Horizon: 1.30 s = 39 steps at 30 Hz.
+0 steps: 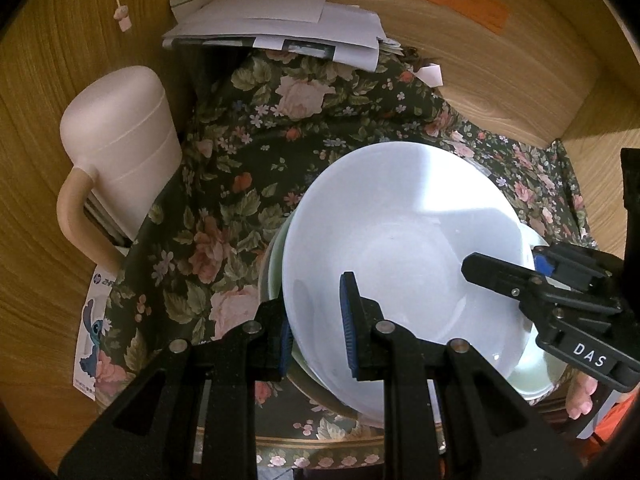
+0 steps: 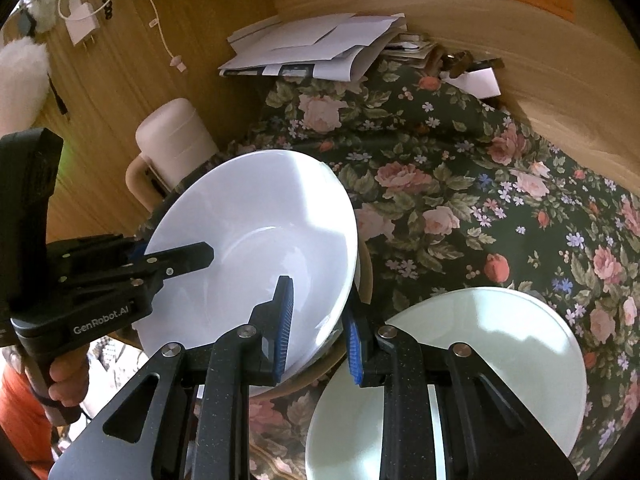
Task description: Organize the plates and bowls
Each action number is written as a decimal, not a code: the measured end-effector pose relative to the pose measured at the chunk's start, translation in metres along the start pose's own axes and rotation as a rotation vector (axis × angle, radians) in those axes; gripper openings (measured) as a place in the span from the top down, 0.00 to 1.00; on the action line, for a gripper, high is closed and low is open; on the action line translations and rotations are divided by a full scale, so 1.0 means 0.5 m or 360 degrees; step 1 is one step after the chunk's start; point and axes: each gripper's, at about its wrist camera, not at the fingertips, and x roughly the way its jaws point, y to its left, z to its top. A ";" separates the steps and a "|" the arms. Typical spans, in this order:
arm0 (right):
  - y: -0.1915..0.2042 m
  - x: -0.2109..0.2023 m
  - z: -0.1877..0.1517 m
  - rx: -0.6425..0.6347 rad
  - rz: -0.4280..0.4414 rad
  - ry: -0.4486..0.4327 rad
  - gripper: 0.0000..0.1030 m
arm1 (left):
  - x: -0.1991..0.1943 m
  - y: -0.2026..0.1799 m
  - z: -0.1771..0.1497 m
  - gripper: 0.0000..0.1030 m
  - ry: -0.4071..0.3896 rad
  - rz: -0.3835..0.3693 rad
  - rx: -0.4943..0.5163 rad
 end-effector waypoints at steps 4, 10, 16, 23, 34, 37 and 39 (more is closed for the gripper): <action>0.006 -0.004 -0.001 -0.0066 -0.0083 -0.0012 0.76 | 0.006 -0.005 -0.001 0.80 -0.0006 0.0013 0.0030; -0.002 -0.005 0.000 -0.0082 -0.0079 0.0007 0.76 | 0.011 0.003 0.002 0.80 -0.0013 -0.0012 0.0026; -0.009 -0.004 0.002 -0.0062 -0.0073 0.0008 0.76 | 0.014 -0.001 0.009 0.80 -0.0007 -0.0004 0.0052; -0.012 -0.018 -0.001 -0.0054 -0.0057 -0.0032 0.76 | 0.015 -0.010 0.033 0.80 0.0002 0.0027 0.0064; -0.032 -0.016 0.003 -0.0026 -0.0034 -0.0022 0.76 | 0.004 0.007 0.051 0.80 0.0061 -0.0035 0.0034; -0.036 -0.012 0.003 -0.0022 -0.0024 -0.0010 0.75 | -0.012 0.001 0.056 0.77 -0.0010 0.0051 0.0082; -0.039 -0.009 0.004 -0.0019 -0.0017 -0.0003 0.72 | -0.014 0.004 0.060 0.73 -0.0011 0.0045 0.0090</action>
